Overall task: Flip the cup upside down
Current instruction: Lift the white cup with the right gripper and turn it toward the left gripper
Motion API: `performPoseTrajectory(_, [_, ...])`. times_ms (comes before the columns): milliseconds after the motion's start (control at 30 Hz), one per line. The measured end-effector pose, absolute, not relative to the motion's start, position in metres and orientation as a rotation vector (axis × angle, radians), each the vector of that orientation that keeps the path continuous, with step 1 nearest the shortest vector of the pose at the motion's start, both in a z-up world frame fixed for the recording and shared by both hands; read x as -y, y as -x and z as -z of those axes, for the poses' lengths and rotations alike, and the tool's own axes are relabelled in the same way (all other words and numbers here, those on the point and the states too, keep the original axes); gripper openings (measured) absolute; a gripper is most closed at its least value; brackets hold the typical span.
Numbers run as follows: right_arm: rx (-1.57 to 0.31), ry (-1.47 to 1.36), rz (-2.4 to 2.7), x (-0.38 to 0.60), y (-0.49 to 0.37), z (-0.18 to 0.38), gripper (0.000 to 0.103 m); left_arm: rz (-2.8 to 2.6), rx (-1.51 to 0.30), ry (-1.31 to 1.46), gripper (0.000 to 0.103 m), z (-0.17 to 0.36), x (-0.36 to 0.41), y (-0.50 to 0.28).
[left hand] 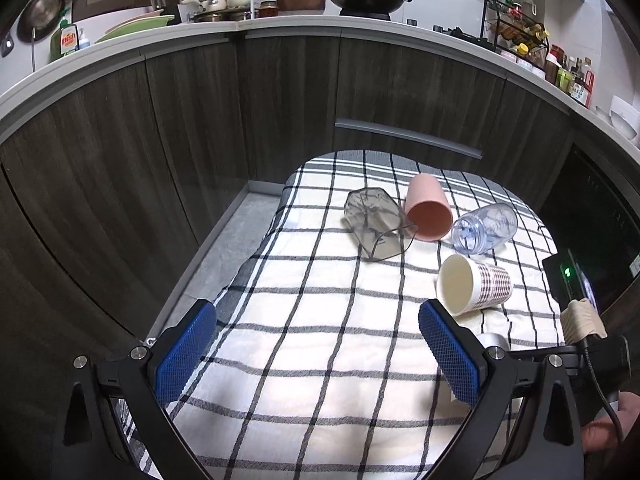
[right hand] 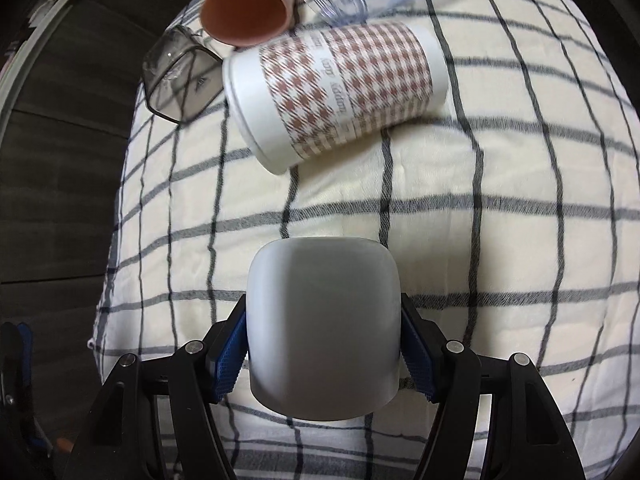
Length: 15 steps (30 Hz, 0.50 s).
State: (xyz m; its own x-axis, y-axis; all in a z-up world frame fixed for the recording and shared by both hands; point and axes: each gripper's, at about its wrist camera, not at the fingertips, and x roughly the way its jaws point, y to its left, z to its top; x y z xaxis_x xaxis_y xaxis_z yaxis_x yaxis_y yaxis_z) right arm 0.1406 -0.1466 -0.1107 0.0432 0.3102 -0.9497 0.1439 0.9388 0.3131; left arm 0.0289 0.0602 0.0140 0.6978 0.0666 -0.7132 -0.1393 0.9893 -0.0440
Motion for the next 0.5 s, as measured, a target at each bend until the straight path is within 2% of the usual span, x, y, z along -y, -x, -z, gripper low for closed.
performPoseTrajectory(167, [-1.524,-0.343,-0.124,0.142,-0.14,0.11,0.068,-0.108,-0.792,0.102,0.103,-0.012,-0.06,-0.027])
performPoseTrajectory(300, [-1.507,-0.357,-0.109,0.147,-0.139,0.107,0.081,-0.106,-0.787,0.101,0.103,-0.015,-0.06,-0.027])
performPoseTrajectory(500, [-1.458,-0.374,-0.121,0.155,-0.137,0.093,0.082,-0.088,-0.786,0.086,0.103,-0.019,-0.052,-0.026])
